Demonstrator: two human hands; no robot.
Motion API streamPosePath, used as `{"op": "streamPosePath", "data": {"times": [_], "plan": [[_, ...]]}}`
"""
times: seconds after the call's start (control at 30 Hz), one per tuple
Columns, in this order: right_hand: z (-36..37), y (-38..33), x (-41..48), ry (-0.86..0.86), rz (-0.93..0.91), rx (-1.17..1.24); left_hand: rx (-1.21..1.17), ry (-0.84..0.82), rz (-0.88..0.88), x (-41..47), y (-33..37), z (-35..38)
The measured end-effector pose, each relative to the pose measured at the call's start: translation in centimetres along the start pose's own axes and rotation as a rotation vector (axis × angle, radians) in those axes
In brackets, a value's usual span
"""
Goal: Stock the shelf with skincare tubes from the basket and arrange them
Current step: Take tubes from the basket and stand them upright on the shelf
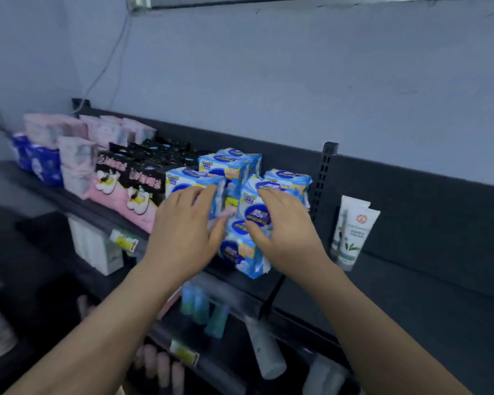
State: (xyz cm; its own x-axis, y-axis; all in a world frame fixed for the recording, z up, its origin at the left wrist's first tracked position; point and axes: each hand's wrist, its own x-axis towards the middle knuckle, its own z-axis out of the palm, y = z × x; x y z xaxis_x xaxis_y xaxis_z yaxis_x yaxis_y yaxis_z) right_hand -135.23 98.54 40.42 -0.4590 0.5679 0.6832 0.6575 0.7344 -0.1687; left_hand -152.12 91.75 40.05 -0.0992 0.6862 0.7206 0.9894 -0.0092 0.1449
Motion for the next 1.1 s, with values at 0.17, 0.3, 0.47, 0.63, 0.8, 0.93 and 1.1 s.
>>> {"op": "streamPosePath", "data": {"times": [0.17, 0.3, 0.47, 0.63, 0.8, 0.93, 1.1], "plan": [[5.6, -8.8, -0.5, -0.076, -0.100, 0.083, 0.112, -0.085, -0.136, -5.7, -8.8, -4.0], [10.3, -15.7, -1.4, -0.144, -0.159, 0.214, 0.223, -0.135, -0.252, -10.7, -15.3, -7.4], [16.5, -22.9, -3.9, -0.263, -0.175, 0.295, 0.321, -0.229, -0.395, -17.5, -22.6, -9.9], [23.5, -26.7, -6.8, -0.402, -0.194, 0.315, 0.335, -0.356, -0.546, -24.4, -28.5, -9.9], [30.9, -27.6, -9.5, -0.605, -0.251, 0.271, 0.333, -0.512, -0.694, -30.1, -32.3, -7.6], [36.5, -27.2, -12.3, -0.672, -0.198, 0.296, 0.276, -0.630, -0.810, -33.5, -34.7, -3.7], [43.0, -26.4, -14.7, -0.805, -0.206, 0.268, 0.236, -0.793, -0.903, -37.0, -37.3, 2.5]]}}
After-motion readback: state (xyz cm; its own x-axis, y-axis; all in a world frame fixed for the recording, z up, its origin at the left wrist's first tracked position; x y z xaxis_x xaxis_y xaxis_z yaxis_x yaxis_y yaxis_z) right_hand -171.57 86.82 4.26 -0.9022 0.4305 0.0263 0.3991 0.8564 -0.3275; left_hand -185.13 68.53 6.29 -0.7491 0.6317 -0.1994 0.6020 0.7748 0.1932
